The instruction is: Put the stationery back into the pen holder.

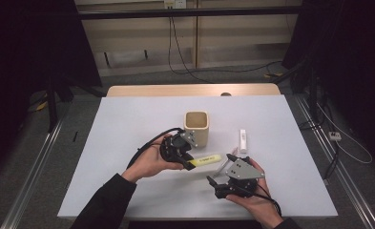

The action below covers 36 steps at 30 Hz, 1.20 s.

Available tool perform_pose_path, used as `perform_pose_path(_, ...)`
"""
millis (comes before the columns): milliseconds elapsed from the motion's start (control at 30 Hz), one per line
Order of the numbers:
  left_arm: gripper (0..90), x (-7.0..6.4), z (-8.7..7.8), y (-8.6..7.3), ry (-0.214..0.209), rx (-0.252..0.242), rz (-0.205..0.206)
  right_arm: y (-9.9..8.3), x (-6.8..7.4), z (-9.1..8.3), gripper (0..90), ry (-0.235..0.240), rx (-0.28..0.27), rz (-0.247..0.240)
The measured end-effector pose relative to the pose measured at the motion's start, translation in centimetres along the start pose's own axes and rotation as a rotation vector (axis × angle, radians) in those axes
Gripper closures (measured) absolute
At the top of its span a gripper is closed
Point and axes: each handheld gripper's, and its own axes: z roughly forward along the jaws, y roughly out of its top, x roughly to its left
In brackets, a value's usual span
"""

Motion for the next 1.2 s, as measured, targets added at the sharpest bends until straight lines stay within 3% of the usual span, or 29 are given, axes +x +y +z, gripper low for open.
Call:
perform_pose_path(100, 67.1, 0.0, 0.0, 0.2, -0.007, 0.014, 0.004, 0.3, 0.2, 0.0, 5.5, -0.023, 0.013, -0.06)
perform_pose_path(167, 67.1, -0.2, 0.1, 0.3, -0.007, -0.002, -0.007, 0.5, 0.2, 0.0, 6.9, -0.03, 0.017, -0.086)
perform_pose_path(300, 67.1, -0.2, 0.1, 0.4, -0.016, 0.016, 0.01, 0.6, 0.8, 0.3, 10.2, -0.086, 0.034, -0.226)
perform_pose_path(567, 67.1, 0.0, 0.3, 0.8, -0.025, 0.028, -0.005, 0.6, 1.7, 0.7, 17.8, -0.154, 0.048, -0.408)
perform_pose_path(667, 67.1, 0.0, 0.5, 0.9, -0.029, 0.04, -0.002, 0.7, 1.9, 0.7, 22.7, -0.174, 0.057, -0.503)
perform_pose_path(867, 67.1, -0.2, 1.0, 1.5, -0.043, 0.047, 0.007, 0.5, 2.6, 1.0, 31.8, -0.199, 0.053, -0.615)
perform_pose_path(967, 67.1, -0.3, 1.0, 1.9, -0.047, 0.057, 0.019, 0.6, 2.8, 1.0, 35.6, -0.213, 0.051, -0.637)
perform_pose_path(1200, 67.1, -0.1, 1.4, 1.7, -0.059, 0.041, -0.005, 0.3, 3.1, 1.2, 49.1, -0.233, 0.058, -0.749)
